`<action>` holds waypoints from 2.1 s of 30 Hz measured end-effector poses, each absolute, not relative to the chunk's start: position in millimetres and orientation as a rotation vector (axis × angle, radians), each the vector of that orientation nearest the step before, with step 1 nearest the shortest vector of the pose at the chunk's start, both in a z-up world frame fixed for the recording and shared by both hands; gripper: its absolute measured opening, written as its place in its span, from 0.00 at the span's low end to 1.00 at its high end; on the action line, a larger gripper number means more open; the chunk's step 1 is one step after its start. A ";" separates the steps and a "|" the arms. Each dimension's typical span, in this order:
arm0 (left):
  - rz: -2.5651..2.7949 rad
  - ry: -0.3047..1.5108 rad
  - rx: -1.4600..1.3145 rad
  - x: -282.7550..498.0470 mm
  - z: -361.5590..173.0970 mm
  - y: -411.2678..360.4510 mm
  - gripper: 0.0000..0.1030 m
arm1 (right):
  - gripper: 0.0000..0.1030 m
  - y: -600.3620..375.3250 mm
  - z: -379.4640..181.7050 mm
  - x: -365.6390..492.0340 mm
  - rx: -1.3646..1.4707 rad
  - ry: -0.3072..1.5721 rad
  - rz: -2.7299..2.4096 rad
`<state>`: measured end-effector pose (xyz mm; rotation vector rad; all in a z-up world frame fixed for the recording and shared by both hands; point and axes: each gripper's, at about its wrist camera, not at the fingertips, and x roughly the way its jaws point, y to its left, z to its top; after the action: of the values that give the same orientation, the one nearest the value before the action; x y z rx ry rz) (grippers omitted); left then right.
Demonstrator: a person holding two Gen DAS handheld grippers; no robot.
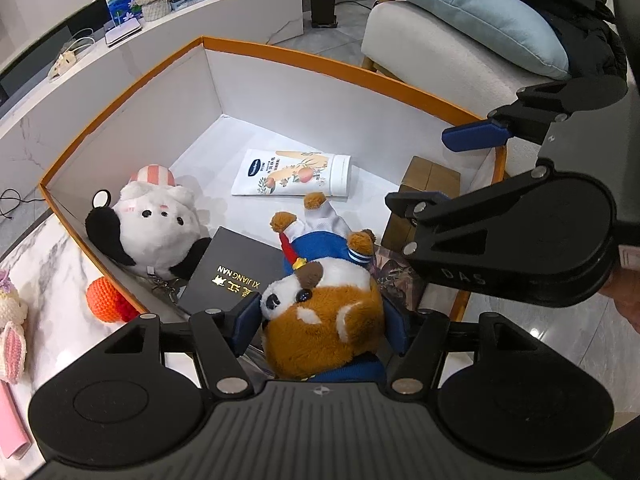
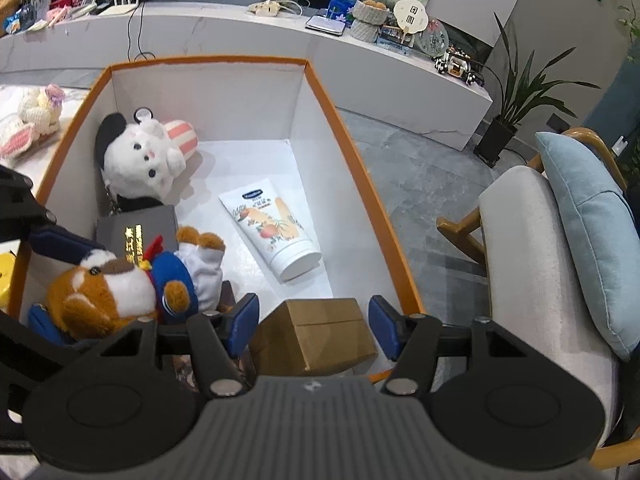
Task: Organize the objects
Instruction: 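Carry the plush dog and cardboard box over the orange storage box and lower them in, then open both grippers and withdraw them from the storage box toward the table, then grasp the pink wallet with the left gripper while the right gripper grasps the yellow tape measure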
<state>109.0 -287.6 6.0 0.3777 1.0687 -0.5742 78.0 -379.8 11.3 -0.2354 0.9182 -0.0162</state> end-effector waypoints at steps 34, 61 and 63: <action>-0.491 0.886 0.158 95.9 68.9 -166.1 0.84 | 0.61 -345.9 63.3 85.1 -0.088 0.736 -0.018; -0.354 0.940 0.106 79.7 30.3 -20.5 0.84 | 0.61 -218.8 71.9 101.6 -0.193 0.697 0.133; -0.347 0.941 0.092 80.9 25.7 -11.1 0.84 | 0.61 -216.0 69.3 102.3 -0.200 0.707 0.146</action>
<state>80.9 -11.1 25.7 0.0922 0.9410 -0.3468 102.3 -216.0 69.3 -0.1995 0.7074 0.1457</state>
